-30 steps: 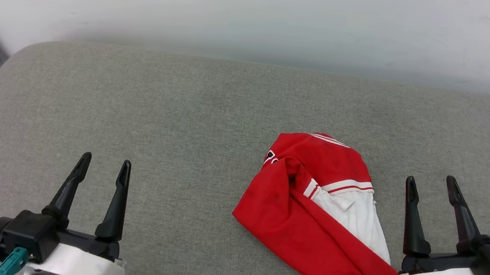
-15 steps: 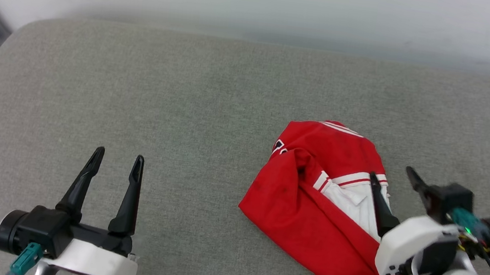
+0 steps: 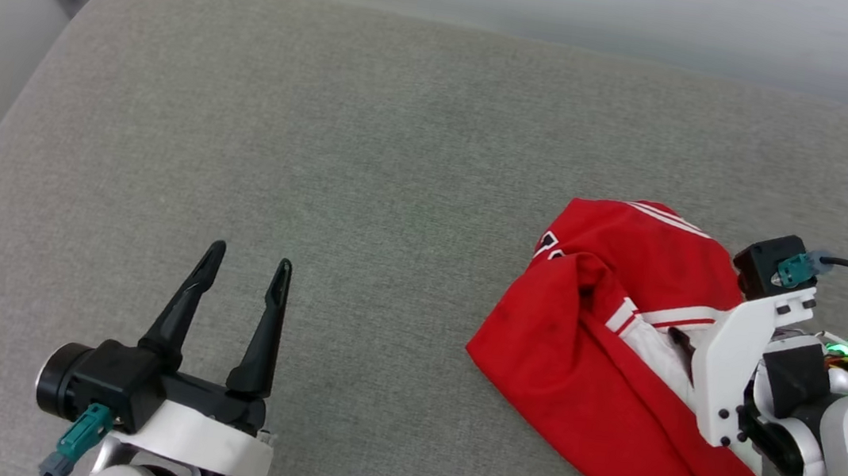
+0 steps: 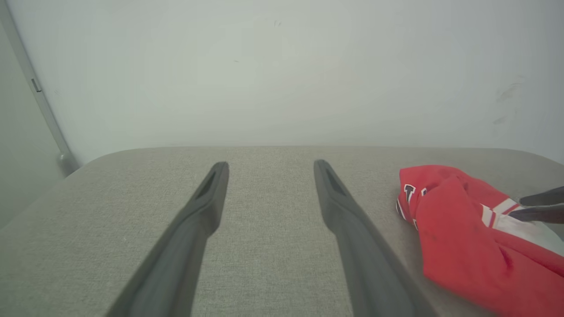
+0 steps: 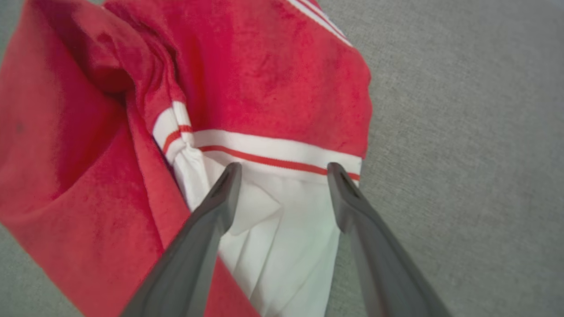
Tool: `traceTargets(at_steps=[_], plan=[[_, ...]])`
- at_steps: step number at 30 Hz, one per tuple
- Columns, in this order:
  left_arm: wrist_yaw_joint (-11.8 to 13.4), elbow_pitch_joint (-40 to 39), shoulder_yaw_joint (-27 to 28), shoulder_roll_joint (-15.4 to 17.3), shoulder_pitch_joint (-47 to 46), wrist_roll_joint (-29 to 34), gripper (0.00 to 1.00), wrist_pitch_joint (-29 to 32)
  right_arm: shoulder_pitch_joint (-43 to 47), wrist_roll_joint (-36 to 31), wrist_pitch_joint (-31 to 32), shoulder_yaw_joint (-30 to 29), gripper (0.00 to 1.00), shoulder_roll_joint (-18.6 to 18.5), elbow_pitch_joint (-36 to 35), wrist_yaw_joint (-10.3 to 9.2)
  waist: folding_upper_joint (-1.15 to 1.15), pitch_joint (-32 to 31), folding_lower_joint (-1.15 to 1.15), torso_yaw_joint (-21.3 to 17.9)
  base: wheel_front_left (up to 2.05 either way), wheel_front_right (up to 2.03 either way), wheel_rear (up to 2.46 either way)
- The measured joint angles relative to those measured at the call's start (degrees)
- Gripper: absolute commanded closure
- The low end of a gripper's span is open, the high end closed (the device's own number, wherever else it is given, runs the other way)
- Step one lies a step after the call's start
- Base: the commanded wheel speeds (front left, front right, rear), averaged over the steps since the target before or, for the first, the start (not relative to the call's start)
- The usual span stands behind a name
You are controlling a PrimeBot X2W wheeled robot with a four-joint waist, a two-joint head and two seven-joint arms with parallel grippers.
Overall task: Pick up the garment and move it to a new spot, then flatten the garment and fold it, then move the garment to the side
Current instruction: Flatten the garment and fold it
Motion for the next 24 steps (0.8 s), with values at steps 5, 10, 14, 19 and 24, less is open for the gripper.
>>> traceTargets(at_steps=[5,10,14,19,24], plan=[[0.0,0.6,-0.9,-0.4,-0.4,-0.3,0.0,0.0,-0.2,-0.4,1.1,-0.2,0.0,-0.1,1.5,0.0,0.0,1.0,0.0,2.1,0.0,0.0,0.0],[0.0,0.8,-1.5,-0.5,-1.1,-0.4,0.0,0.0,-0.2,-1.4,-0.5,-0.8,0.0,0.4,3.6,-0.01,0.0,2.0,0.0,3.2,0.0,0.0,0.0],[0.0,1.3,-1.7,-0.4,-1.4,-0.4,0.0,0.0,-0.3,-3.8,-3.1,-0.6,1.0,0.0,4.7,0.0,0.0,2.3,0.0,3.7,0.0,0.0,0.0],[0.0,2.2,-2.1,-0.4,-1.4,-0.4,0.0,0.0,-0.6,-4.4,-5.6,0.3,1.0,0.5,3.9,0.0,0.0,0.6,0.0,3.7,0.0,0.0,0.0],[0.0,2.5,-2.2,-0.4,-0.5,-0.4,0.0,0.0,-2.3,-4.1,-7.1,1.5,1.0,0.7,1.0,0.0,0.0,-2.2,0.0,3.4,0.0,0.0,0.0]])
